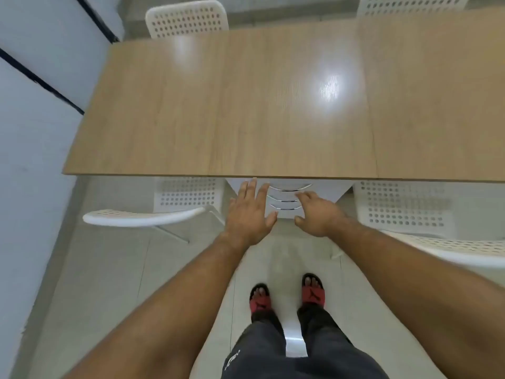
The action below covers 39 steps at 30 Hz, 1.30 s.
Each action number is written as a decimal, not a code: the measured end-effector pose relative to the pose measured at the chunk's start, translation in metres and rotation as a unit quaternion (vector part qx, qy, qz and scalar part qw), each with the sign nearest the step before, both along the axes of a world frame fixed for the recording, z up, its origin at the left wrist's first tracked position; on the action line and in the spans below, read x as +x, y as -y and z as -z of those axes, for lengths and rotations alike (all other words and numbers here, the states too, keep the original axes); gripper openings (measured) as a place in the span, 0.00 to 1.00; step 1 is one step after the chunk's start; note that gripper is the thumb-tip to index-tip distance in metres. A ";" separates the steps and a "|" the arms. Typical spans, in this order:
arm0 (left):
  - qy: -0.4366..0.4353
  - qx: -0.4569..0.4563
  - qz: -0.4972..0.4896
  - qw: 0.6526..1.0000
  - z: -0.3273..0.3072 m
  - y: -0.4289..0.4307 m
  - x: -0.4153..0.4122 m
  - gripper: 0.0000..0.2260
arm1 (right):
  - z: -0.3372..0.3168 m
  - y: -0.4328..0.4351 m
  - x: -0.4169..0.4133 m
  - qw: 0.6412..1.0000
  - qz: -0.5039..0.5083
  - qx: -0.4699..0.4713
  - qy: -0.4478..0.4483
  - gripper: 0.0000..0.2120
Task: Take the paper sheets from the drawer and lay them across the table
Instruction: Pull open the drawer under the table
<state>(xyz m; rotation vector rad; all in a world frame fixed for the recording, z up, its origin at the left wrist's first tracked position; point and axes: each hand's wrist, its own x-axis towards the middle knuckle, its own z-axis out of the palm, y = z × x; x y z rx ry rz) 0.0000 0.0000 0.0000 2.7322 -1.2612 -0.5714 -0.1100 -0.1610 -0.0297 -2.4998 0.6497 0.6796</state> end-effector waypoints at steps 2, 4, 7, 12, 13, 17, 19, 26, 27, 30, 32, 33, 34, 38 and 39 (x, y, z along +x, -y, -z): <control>0.017 0.017 -0.001 1.000 0.009 0.011 0.013 0.33 | 0.012 0.006 0.016 1.000 0.012 0.022 -0.001 0.34; 0.032 0.033 0.006 0.999 0.025 0.019 0.030 0.34 | 0.026 0.010 0.032 0.999 0.011 0.028 -0.012 0.34; 0.036 0.047 0.013 0.998 0.048 0.024 0.048 0.35 | 0.051 0.009 0.048 0.999 0.025 0.030 -0.034 0.35; 0.058 0.030 0.002 0.998 0.074 0.020 0.054 0.34 | 0.077 -0.006 0.057 0.998 0.034 -0.001 -0.048 0.38; 0.055 0.019 -0.007 0.998 0.076 0.020 0.052 0.34 | 0.078 -0.009 0.056 0.998 0.040 -0.010 -0.044 0.38; 0.034 -0.011 -0.040 0.999 0.077 0.022 0.048 0.31 | 0.067 -0.024 0.046 0.998 0.040 -0.022 -0.049 0.35; 0.029 -0.022 -0.049 0.998 0.073 0.022 0.047 0.29 | 0.057 -0.033 0.034 0.999 0.023 -0.028 -0.026 0.30; 0.035 -0.027 -0.047 0.998 0.070 0.002 0.030 0.24 | 0.031 -0.052 -0.001 0.987 0.074 -0.052 0.135 0.09; 0.028 -0.024 -0.042 0.998 0.070 0.000 0.026 0.23 | 0.031 -0.052 -0.005 0.984 0.094 -0.046 0.144 0.09; -0.007 -0.019 -0.030 0.999 0.075 -0.004 0.016 0.22 | 0.036 -0.050 -0.013 0.982 0.145 -0.027 0.121 0.14; -0.050 -0.001 -0.049 0.998 0.080 -0.006 0.010 0.23 | 0.043 -0.049 -0.014 0.982 0.177 0.009 0.063 0.22; -0.076 0.012 -0.075 0.994 0.081 -0.006 0.007 0.24 | 0.049 -0.050 -0.014 0.979 0.197 0.041 0.027 0.26; -0.106 0.025 -0.110 0.988 0.083 -0.007 0.004 0.25 | 0.054 -0.050 -0.013 0.972 0.222 0.074 -0.008 0.29; -0.219 0.034 -0.246 0.944 0.083 -0.005 -0.002 0.32 | 0.074 -0.050 -0.014 0.921 0.329 0.200 -0.059 0.39; -0.235 0.030 -0.273 0.932 0.084 -0.004 -0.004 0.33 | 0.078 -0.052 -0.015 0.912 0.343 0.218 -0.054 0.39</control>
